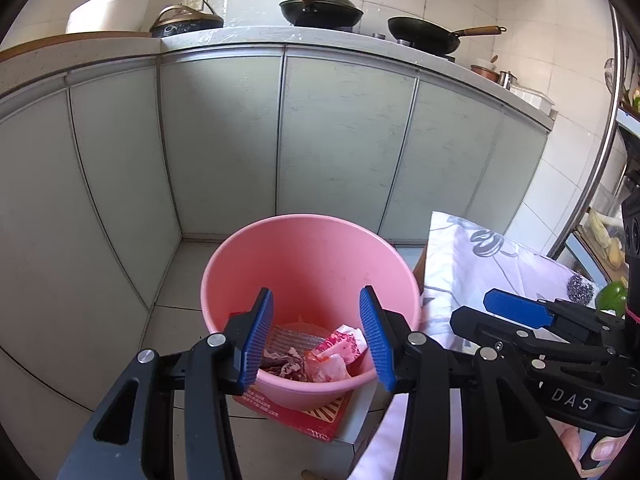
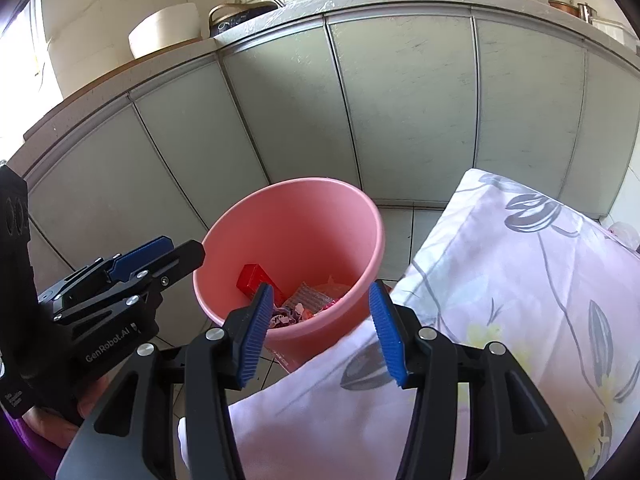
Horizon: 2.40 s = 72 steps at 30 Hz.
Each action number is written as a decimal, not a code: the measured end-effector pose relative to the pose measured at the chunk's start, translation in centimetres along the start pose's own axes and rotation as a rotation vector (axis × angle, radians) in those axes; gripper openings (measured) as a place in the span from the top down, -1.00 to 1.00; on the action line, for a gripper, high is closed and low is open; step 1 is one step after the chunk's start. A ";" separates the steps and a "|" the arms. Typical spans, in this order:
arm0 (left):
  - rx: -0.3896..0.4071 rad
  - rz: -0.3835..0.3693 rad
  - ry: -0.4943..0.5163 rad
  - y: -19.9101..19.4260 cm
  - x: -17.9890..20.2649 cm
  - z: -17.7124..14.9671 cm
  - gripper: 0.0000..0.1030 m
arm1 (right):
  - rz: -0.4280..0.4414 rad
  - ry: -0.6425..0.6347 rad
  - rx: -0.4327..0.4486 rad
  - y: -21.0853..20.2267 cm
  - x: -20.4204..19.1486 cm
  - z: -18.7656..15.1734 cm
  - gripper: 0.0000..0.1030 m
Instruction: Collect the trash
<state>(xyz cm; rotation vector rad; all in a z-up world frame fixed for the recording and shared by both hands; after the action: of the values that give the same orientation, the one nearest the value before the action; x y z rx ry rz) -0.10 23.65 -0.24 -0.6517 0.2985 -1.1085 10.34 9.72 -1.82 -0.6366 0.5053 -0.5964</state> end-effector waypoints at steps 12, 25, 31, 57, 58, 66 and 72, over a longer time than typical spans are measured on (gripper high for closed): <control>-0.007 -0.005 0.032 -0.9 1.7 -0.2 0.14 | -0.009 0.010 0.012 -1.7 0.4 -1.0 0.01; -0.005 -0.023 0.070 -1.6 3.6 -0.3 0.14 | -0.027 0.031 0.031 -3.4 1.4 -1.9 0.01; -0.017 -0.043 0.066 -1.6 4.1 -0.5 0.14 | -0.038 0.041 0.030 -3.8 1.7 -2.3 0.01; -0.137 -0.197 0.092 0.1 10.0 -2.7 0.13 | -0.167 0.074 0.066 -7.9 5.3 -6.0 0.01; -0.138 -0.200 0.098 0.1 10.3 -2.8 0.13 | -0.170 0.078 0.069 -8.1 5.5 -6.1 0.01; -0.155 -0.221 0.129 0.2 12.6 -3.7 0.13 | -0.205 0.134 0.095 -10.0 7.7 -7.6 0.01; -0.176 -0.252 0.123 0.6 14.3 -4.3 0.13 | -0.264 0.147 0.120 -12.0 9.3 -8.9 0.01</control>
<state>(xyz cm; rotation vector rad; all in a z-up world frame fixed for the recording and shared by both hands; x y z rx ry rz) 4.21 9.55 -2.57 -0.7940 0.4320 -1.3769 7.44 -7.63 -2.32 -0.5518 0.5217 -0.9215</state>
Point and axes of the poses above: each gripper's, at about its wrist camera, not at the fingertips, and y roughly the way its jaws point, x to its right, z to its top, the point moved 4 cm from there along y, roughly the way its jaws point
